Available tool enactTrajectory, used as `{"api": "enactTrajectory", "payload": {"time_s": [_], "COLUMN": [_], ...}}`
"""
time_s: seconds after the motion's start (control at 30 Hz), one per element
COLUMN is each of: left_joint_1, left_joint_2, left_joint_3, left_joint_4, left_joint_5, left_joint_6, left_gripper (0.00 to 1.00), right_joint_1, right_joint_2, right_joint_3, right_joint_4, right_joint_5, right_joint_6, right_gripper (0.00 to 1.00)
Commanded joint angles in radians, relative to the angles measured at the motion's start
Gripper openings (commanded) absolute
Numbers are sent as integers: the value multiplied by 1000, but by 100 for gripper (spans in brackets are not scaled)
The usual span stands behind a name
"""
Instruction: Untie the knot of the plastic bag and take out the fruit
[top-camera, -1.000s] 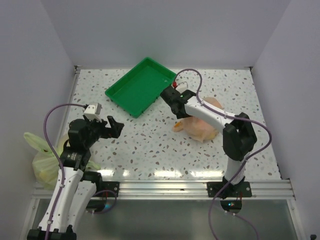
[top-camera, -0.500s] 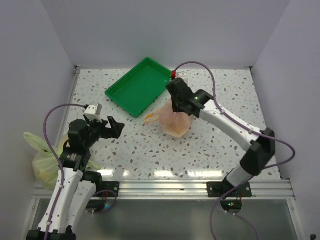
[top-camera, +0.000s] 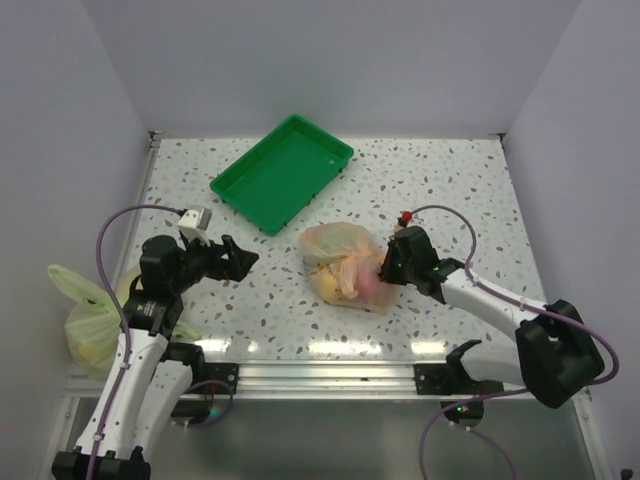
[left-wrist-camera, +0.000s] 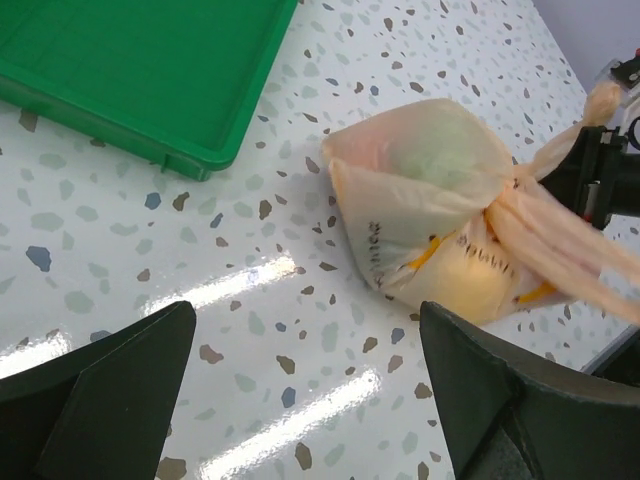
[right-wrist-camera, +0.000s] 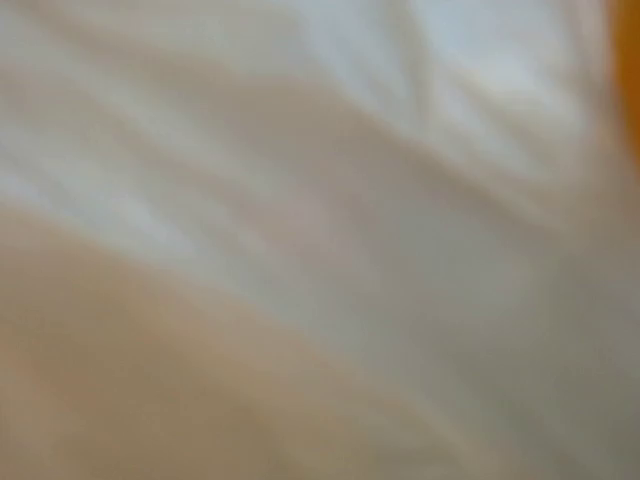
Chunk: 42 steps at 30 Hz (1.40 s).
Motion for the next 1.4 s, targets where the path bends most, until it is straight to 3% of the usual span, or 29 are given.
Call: {"api": "enactTrajectory", "payload": {"time_s": [0.0,0.03,0.13,0.17,0.27,0.33,0.47,0.57,0.8,0.97,1.07,1.23,1.37], "left_joint_1": [-11,-18,-52,-69,-170,-227,-268,-305,-448,-509,-544,-561,-572], "left_joint_2": [8,12,40,54,91,118,209,274,446,516,540,543,530], "left_joint_3": [14,20,40,46,79,111,175,238,398,438,456,459,448], "left_joint_4": [35,33,50,61,95,102,104,121,96,75,58,24,0], "left_joint_5": [81,86,89,71,-7,-32,-88,-140,-305,-425,-462,-511,-526], "left_joint_6": [-24,-27,-53,-64,-105,-128,-151,-174,-211,-242,-255,-271,-263], "left_gripper": [100,100,100,100,100,100,100,100,100,100,100,100,100], "right_joint_1": [-78,-83,-91,-91,-89,-91,-91,-89,-40,52,55,55,55], "right_joint_2": [-43,-49,-81,-87,-130,-187,-221,-195,-112,-25,-25,20,31], "right_joint_3": [-98,-107,-66,-42,75,157,302,397,397,448,518,794,888], "right_joint_4": [98,86,12,-23,-189,-275,-388,-462,-379,-384,-416,-583,-658], "right_joint_5": [-34,-25,13,48,117,156,150,49,-86,18,156,366,351], "right_joint_6": [87,75,27,16,-36,-88,-140,-117,25,39,10,-129,-171], "right_gripper": [13,25,46,62,91,97,99,98,87,88,93,99,99]}}
